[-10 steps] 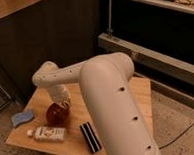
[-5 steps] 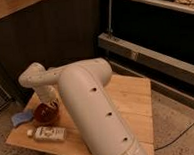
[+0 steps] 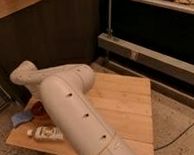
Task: Drag the ceramic bowl in a circle
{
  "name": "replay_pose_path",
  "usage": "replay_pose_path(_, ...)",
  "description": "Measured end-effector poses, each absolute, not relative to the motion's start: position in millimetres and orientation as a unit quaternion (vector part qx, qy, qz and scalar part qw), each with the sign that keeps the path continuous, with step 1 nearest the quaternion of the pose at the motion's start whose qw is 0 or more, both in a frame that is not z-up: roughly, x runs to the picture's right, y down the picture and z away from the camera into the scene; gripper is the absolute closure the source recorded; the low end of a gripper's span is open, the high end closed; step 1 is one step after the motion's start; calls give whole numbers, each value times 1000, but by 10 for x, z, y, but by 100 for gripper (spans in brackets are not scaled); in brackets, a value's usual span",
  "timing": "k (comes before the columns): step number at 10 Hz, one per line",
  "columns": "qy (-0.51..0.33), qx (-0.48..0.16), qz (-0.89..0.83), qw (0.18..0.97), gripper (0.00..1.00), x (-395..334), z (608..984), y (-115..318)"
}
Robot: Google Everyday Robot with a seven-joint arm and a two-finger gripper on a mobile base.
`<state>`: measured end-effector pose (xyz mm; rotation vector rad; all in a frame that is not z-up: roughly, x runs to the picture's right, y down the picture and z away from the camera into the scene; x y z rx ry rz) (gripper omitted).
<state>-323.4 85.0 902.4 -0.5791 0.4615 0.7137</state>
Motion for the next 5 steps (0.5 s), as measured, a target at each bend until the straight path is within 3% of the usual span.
replay_pose_path(5, 211, -239, 360, 877, 100, -3548, 9189, 332)
